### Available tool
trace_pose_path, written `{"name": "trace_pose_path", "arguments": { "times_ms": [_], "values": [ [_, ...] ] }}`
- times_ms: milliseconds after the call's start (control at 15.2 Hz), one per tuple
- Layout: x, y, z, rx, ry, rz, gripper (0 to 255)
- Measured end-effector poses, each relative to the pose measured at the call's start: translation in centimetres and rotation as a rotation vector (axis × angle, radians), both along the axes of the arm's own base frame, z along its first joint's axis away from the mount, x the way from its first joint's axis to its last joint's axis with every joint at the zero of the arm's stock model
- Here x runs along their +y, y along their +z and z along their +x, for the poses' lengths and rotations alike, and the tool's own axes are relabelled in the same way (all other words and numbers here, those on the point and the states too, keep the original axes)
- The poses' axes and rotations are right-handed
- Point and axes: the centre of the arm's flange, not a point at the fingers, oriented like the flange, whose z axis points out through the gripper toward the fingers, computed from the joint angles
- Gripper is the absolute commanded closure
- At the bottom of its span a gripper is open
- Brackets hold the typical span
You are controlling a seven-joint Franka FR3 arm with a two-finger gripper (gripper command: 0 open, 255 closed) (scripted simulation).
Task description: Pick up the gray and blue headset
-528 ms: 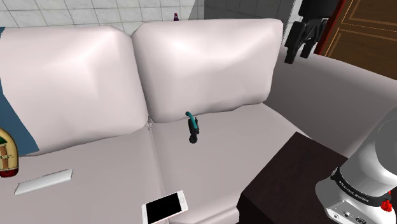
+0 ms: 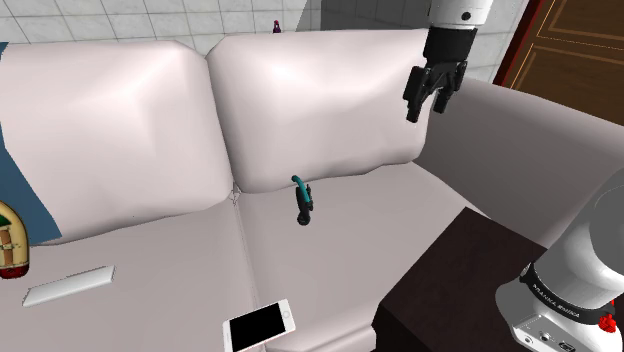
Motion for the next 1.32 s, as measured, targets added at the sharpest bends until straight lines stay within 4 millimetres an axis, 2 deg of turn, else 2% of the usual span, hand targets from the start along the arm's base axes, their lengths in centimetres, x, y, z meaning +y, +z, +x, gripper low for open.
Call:
{"name": "trace_pose_path", "arguments": {
  "times_ms": [330, 528, 858, 1320],
  "values": [
    [1.6, -5.1, 3.9, 0.003, -0.034, 0.003, 0],
    [3.3, -7.4, 6.8, 0.003, -0.054, 0.006, 0],
    [4.8, -12.1, 10.5, 0.006, -0.088, 0.009, 0],
    [7.1, -18.8, 17.4, 0.008, -0.136, 0.015, 0]
  ]
}}
